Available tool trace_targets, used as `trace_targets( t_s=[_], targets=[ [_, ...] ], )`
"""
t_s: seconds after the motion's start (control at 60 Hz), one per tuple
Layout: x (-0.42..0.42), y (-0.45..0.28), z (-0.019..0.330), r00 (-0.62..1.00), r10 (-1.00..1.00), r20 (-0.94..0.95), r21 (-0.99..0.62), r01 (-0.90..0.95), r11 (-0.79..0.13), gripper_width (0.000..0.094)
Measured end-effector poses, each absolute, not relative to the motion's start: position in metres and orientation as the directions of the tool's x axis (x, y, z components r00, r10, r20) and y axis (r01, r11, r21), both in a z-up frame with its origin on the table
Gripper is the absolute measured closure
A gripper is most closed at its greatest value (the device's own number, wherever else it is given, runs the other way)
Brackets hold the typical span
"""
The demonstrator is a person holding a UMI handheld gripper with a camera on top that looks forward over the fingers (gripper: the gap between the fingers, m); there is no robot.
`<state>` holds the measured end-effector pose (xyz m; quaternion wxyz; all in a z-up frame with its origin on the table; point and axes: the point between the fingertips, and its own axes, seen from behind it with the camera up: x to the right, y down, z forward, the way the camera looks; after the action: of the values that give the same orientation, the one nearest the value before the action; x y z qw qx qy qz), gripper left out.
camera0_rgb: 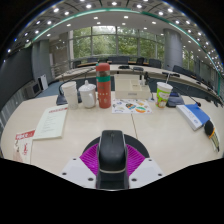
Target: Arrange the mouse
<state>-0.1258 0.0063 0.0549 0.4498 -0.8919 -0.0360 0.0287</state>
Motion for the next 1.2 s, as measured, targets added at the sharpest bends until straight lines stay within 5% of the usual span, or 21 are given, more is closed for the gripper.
trace_targets(
  t_s=[0.283, 0.383, 0.883, 1.2],
  targets=[
    [-0.121, 0.009, -0.007, 0.994, 0.086, -0.063, -0.718, 0.015, -0.696, 0.0455],
    [-0.118, 0.005, 0.002, 0.994, 0.104, -0.023, -0.731, 0.054, -0.680, 0.0065],
    [-0.134, -0.197, 0.189, 0.999, 0.048, 0.019, -0.823, 0.043, -0.566, 0.0082],
    [-0.152, -0.343, 0.224, 1.000, 0.009, 0.022, -0.835, 0.023, -0.550, 0.0081]
  ],
)
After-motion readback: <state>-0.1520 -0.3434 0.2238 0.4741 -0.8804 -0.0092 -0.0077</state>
